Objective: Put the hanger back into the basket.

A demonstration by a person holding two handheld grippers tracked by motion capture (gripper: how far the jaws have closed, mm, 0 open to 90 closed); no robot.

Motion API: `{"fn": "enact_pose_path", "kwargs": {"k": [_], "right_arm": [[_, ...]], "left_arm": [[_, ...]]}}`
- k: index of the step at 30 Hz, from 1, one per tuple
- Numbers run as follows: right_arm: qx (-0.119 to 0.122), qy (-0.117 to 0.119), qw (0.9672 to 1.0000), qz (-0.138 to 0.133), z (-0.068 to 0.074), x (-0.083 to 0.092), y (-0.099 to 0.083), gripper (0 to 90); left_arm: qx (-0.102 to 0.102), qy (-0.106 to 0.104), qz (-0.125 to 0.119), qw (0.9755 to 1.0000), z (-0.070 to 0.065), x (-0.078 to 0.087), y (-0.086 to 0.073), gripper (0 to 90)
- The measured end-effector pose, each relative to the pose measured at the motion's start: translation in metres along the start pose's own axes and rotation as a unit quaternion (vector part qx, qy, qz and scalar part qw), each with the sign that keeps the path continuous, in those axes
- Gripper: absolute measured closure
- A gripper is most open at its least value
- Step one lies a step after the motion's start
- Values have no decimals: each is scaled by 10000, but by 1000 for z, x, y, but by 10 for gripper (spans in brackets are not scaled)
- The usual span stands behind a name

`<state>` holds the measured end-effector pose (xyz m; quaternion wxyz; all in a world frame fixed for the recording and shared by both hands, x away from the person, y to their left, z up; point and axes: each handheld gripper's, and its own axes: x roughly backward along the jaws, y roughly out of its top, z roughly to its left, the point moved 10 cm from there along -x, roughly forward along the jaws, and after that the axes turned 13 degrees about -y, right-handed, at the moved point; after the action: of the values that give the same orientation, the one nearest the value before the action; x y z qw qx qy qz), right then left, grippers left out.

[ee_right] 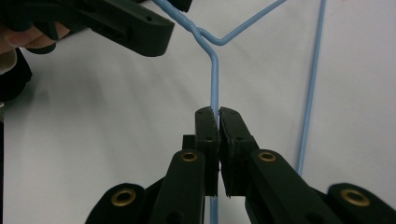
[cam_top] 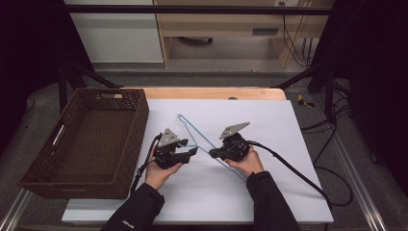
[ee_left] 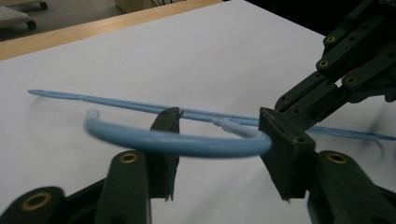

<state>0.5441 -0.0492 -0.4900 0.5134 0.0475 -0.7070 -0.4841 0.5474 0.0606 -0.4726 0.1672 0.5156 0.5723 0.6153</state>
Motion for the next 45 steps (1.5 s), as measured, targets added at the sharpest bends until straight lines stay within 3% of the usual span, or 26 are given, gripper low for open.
{"fn": "enact_pose_path", "kwargs": {"k": [4, 8, 11, 16, 21, 28, 32, 37, 45], "right_arm": [[17, 4, 10000, 24, 1, 0, -2, 873], [5, 48, 9999, -127, 2, 2, 2, 900], [0, 54, 9999, -116, 3, 3, 2, 900], [87, -7, 9999, -134, 5, 6, 1, 891], [104, -128, 9997, -167, 6, 8, 2, 800], [102, -515, 9985, -118, 5, 7, 1, 529], [72, -637, 9979, 13, 5, 4, -1, 478], [243, -709, 9967, 312, 11, -5, -6, 487], [452, -863, 9933, 621, 16, -20, -9, 689]], "left_arm": [[-30, 72, 101, 9999, 3, -2, -3, 611], [-86, 68, 112, 9999, 1, -3, -4, 684], [-117, 28, 84, 9999, -1, -3, -3, 831], [-122, 45, 118, 9998, -2, -3, -3, 845], [-137, 67, 129, 9998, -2, -3, -4, 845], [-149, 95, 170, 9997, -3, -2, -4, 846], [-140, 114, 174, 9997, -3, -2, -3, 846], [-132, 114, 183, 9997, -4, -2, -3, 846], [-161, 132, 180, 9996, -5, -2, -3, 847]]}}
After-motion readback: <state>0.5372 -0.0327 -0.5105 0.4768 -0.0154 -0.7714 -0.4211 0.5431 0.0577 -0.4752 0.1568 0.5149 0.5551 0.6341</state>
